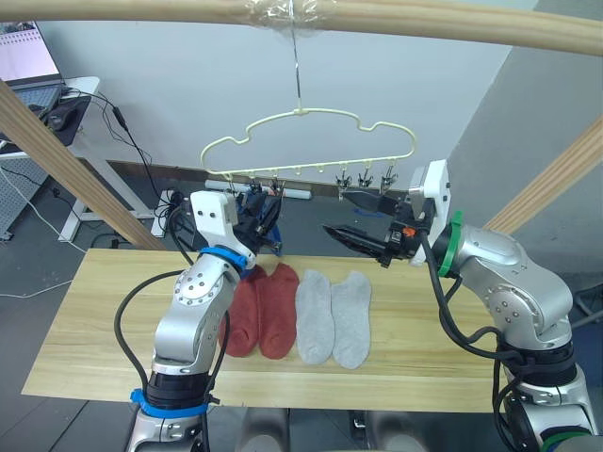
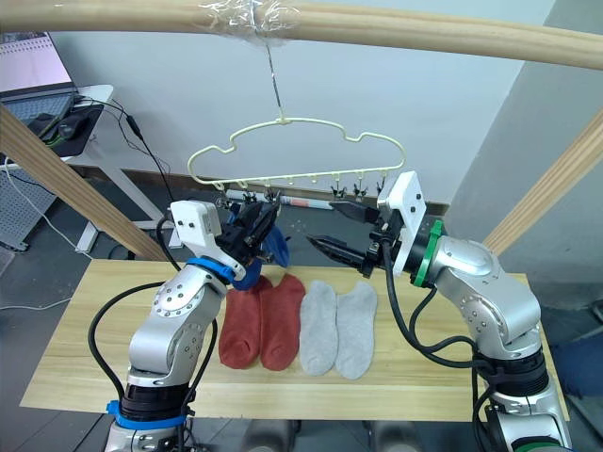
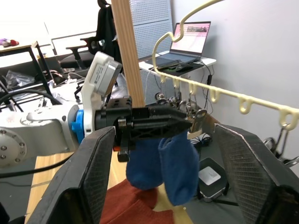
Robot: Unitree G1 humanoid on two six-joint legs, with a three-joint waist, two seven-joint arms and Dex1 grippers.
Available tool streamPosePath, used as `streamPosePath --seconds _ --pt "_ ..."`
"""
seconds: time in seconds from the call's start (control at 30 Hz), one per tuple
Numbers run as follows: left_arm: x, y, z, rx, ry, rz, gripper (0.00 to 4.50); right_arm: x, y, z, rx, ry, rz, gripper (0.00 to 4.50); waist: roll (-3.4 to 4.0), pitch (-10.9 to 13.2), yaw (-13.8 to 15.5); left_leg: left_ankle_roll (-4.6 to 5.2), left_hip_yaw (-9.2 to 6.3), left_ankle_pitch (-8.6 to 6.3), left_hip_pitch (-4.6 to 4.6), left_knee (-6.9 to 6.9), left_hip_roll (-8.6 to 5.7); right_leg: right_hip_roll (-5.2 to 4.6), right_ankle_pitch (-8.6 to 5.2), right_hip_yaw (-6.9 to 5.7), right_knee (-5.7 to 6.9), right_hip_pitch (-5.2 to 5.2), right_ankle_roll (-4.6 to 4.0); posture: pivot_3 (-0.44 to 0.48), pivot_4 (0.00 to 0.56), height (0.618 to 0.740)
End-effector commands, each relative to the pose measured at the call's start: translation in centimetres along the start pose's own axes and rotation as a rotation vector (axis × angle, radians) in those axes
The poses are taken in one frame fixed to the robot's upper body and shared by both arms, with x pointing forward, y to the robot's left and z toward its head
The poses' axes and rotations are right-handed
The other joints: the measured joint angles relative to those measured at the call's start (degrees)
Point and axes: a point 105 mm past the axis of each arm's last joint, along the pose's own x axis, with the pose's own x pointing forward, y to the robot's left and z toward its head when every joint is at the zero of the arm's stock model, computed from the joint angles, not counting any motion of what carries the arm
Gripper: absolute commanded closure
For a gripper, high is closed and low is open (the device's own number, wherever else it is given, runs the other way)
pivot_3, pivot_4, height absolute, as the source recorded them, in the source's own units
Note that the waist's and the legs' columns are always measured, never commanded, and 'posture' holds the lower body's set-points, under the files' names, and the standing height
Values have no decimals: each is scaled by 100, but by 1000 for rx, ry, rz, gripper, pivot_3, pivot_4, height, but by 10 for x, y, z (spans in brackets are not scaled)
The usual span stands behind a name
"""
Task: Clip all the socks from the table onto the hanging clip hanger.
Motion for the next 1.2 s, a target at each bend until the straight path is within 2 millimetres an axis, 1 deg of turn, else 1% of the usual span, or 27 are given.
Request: streamPosePath --seconds 0.03,0.13,0.37,0.77,1.2 --pt "4 -6 14 39 -61 -25 2674 0 2 13 -26 -37 5 971 0 0 -12 0 0 0 0 0 0 0 0 1 0 0 0 57 261 740" --pt "5 -4 15 46 -65 -14 1850 0 1 12 -24 -37 4 971 0 0 -32 0 0 0 0 0 0 0 0 0 0 0 0 57 261 740" --pt "8 -3 22 63 -89 -12 1850 0 -2 8 -17 -34 -11 971 0 0 -73 0 0 0 1 0 0 0 0 0 2 0 0 58 262 740" --pt "11 -21 22 72 -88 -98 1850 -2 -4 5 -11 -32 -19 971 0 0 -76 0 0 0 1 0 0 0 0 1 2 0 0 53 260 740" --pt "12 -13 28 83 -105 -72 1850 -2 -4 2 -3 -27 -18 971 0 0 -76 0 0 0 1 0 0 0 0 1 3 0 0 60 257 740"
